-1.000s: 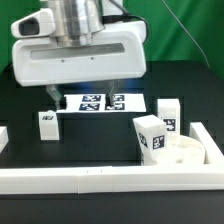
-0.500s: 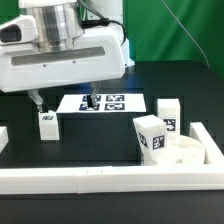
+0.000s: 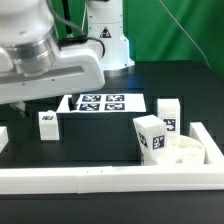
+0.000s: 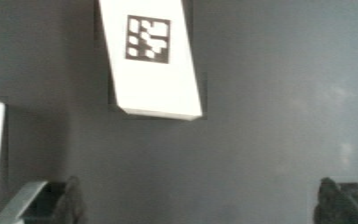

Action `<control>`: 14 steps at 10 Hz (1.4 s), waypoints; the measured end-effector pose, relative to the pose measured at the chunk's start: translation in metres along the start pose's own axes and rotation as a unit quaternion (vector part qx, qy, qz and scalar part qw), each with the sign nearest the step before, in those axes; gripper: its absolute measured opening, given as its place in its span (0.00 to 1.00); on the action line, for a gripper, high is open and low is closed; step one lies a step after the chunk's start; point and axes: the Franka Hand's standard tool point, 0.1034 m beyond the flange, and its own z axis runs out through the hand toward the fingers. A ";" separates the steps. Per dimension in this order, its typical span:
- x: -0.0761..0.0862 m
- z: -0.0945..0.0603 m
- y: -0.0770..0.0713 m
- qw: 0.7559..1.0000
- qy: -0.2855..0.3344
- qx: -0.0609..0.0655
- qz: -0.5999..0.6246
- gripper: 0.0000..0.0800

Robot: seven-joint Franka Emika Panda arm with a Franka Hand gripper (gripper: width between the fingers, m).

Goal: Assemble stool

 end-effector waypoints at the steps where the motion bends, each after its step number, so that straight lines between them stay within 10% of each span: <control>1: -0.005 0.005 -0.001 0.999 -0.044 0.002 0.024 0.81; 14: -0.023 0.053 0.014 0.979 -0.200 0.021 0.028 0.81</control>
Offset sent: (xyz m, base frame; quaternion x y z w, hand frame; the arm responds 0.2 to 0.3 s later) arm 0.0000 0.0000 0.0000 0.0000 -0.1296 0.0000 0.9916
